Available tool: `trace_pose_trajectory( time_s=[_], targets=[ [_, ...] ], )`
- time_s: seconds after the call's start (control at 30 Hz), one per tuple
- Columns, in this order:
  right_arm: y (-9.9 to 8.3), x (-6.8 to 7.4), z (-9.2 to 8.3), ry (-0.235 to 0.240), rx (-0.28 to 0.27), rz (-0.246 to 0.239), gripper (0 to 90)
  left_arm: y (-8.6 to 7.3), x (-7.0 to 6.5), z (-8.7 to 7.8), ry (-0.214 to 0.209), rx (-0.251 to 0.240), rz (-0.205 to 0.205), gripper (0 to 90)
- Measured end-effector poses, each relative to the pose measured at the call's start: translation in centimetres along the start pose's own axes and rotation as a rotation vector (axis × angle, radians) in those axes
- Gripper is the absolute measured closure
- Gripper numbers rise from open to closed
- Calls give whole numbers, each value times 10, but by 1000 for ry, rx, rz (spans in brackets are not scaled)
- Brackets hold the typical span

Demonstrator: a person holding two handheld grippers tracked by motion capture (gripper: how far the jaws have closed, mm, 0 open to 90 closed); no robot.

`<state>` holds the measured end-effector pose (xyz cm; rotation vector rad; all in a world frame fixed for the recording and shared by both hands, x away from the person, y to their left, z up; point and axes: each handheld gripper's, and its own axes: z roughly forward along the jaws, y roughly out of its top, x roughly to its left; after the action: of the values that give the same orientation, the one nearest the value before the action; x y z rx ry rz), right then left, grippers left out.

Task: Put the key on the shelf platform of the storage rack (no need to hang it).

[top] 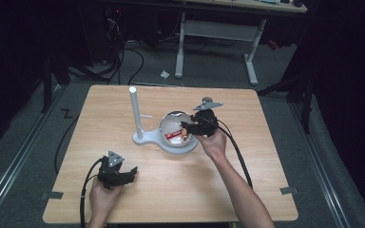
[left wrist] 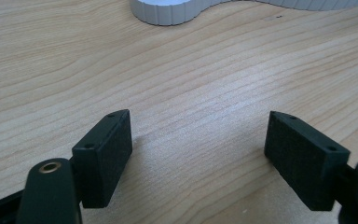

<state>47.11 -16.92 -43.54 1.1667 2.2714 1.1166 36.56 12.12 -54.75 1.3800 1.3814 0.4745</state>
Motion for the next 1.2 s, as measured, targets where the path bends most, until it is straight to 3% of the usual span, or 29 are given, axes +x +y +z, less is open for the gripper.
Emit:
trace_pose_trajectory(
  time_s=[0.2, 0.6, 1.03, 1.2],
  targets=[
    [0, -2, -10, -6, -11, -6, 486, 0, 0, 0, 0, -1, -1, 234],
    [-8, -16, -33, -29, -52, 40, 487, 0, 0, 0, 0, -1, -1, 234],
    [-11, -28, -64, -22, -102, 77, 479, 0, 0, 0, 0, -1, -2, 234],
    [-13, -30, -74, -31, -111, 75, 474, 0, 0, 0, 0, -1, -2, 235]
  ],
)
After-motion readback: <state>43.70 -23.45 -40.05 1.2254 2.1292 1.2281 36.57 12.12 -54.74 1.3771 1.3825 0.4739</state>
